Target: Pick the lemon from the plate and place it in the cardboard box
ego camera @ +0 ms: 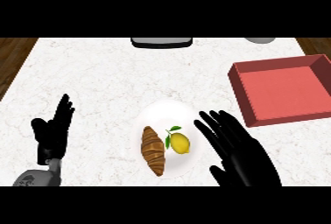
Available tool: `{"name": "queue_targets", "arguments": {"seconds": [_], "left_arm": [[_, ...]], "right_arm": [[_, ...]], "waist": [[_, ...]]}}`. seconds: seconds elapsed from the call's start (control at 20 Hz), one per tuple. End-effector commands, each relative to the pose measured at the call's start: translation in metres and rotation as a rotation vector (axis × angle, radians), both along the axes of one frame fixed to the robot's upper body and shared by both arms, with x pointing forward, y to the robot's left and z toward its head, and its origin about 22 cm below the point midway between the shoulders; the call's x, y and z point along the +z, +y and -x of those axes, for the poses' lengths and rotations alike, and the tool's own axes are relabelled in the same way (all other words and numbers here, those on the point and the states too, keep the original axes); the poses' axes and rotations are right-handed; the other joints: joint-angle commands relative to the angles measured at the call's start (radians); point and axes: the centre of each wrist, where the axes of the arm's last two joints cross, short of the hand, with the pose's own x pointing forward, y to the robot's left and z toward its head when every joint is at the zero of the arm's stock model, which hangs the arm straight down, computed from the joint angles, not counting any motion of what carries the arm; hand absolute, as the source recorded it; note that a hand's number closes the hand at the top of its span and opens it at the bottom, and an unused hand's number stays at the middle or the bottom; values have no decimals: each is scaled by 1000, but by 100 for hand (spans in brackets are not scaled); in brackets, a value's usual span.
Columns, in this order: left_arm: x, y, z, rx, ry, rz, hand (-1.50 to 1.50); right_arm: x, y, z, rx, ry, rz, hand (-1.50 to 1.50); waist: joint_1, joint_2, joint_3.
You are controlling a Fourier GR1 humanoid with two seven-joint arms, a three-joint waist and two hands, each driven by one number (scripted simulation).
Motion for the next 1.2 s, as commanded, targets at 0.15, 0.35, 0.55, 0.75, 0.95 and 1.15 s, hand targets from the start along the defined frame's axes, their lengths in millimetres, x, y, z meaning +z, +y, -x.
{"name": "queue_targets", "arguments": {"seconds": [0.15, 0.35, 0.55, 0.75, 0.95, 1.15], "left_arm": [[-5, -15, -4, -25, 7, 26, 0], [5, -8, 2, -22, -14, 11, 0], [-10, -19, 1, -37, 1, 13, 0], [-9, 4, 3, -10, 5, 18, 0], [-18, -36, -7, -36, -4, 20, 0], [-13, -1, -1, -28, -2, 19, 0]], "right_arm": [[30, 46, 35, -96, 140, 191, -150], [24, 87, 37, -130, 194, 272, -150], [30, 118, 24, -178, 258, 356, -150], [15, 125, 12, -250, 309, 398, -150], [8, 134, 30, -284, 339, 435, -150], [-4, 140, 35, -289, 373, 401, -150]], "waist": [[10, 2, 1], [23, 3, 2], [22, 6, 2], [23, 7, 3], [18, 6, 3], [20, 6, 3]]}}
